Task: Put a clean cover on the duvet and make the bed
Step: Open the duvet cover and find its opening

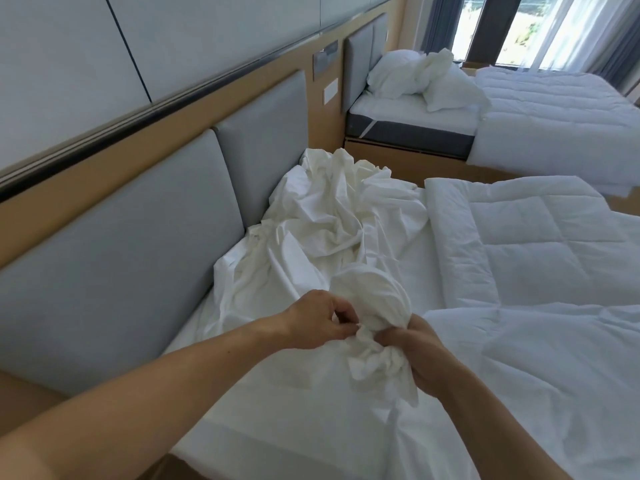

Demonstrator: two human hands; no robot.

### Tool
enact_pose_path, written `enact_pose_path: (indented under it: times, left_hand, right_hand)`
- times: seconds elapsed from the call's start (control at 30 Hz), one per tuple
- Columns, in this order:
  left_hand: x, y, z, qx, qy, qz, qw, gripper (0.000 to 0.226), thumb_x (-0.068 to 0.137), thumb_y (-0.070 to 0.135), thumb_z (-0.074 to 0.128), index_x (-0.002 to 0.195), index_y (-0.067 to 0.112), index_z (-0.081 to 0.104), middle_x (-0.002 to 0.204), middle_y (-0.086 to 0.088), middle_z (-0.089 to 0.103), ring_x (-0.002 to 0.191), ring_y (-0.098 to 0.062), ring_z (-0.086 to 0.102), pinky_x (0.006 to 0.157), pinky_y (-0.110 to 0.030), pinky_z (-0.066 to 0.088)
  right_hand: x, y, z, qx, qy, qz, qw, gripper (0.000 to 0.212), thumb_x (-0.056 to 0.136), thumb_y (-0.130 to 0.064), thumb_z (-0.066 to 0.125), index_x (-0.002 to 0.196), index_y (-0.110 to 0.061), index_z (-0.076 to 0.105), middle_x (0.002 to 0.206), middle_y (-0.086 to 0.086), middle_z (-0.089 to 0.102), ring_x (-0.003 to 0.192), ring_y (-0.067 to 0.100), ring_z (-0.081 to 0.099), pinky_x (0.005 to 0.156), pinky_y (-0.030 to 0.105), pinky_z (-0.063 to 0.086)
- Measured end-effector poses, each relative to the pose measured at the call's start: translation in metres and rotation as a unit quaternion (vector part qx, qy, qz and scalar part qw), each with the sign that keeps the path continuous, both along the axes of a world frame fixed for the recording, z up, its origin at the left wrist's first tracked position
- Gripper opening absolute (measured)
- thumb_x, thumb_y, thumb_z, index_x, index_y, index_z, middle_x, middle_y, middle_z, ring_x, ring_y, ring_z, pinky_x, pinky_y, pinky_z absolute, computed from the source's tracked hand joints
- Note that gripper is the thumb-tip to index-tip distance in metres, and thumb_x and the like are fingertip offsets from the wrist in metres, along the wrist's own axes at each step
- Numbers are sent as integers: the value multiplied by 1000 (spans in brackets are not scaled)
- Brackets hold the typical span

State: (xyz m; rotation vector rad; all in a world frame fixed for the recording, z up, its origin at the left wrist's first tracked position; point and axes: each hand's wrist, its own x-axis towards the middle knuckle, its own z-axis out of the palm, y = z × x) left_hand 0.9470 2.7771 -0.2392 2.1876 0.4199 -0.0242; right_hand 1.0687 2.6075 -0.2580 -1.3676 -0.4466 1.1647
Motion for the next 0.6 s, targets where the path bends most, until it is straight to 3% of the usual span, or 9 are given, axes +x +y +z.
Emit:
enact_pose_path:
  times: [0.17, 0.27, 0.37, 0.47, 0.53, 0.6]
  left_hand:
    - [9, 0, 3, -5, -77, 69, 995, 4, 84, 13, 77, 87, 14, 76, 83, 10, 67, 70, 3, 61, 68, -12, 46]
    - [16, 3, 11, -21, -56, 63, 996, 5, 83, 9, 77, 82, 13, 73, 76, 12, 66, 64, 6, 60, 66, -12, 48]
    - [18, 12, 10, -56, -24, 40, 997, 7, 85, 9, 76, 80, 12, 71, 57, 20, 61, 54, 8, 56, 59, -9, 44]
    - [17, 19, 2, -52, -15, -2, 999, 9, 85, 13, 77, 82, 6, 72, 52, 22, 59, 51, 6, 54, 56, -10, 42]
    - [15, 25, -3, -59, -15, -26, 998, 13, 86, 14, 76, 87, 3, 71, 59, 15, 64, 54, 2, 57, 58, -15, 48]
    - [10, 39, -13, -85, -10, -41, 996, 13, 87, 15, 75, 96, 7, 72, 80, 1, 71, 70, -5, 65, 71, -22, 55]
  right_hand:
    - [-1, 7, 5, 29, 31, 38, 998, 35, 80, 7, 64, 112, -5, 71, 108, 24, 70, 98, 40, 69, 82, 45, 58]
    - [-8, 12, 6, 28, 35, 44, 998, 38, 86, 9, 64, 121, -5, 66, 110, 22, 70, 99, 37, 70, 80, 41, 57]
    - [-12, 20, 8, -7, -13, 45, 999, 40, 86, 3, 69, 123, -10, 64, 110, 16, 72, 100, 33, 71, 82, 41, 58]
    - [-14, 30, 9, -75, -80, 72, 991, 41, 79, -8, 74, 118, -20, 68, 108, 10, 74, 101, 28, 71, 92, 49, 56]
    - [-15, 34, 14, -109, -113, 78, 985, 41, 74, -10, 74, 113, -23, 71, 106, 7, 74, 100, 26, 71, 93, 49, 56]
    - [-14, 37, 19, -124, -128, 64, 982, 40, 76, -4, 74, 112, -22, 71, 105, 6, 75, 99, 25, 72, 93, 47, 57]
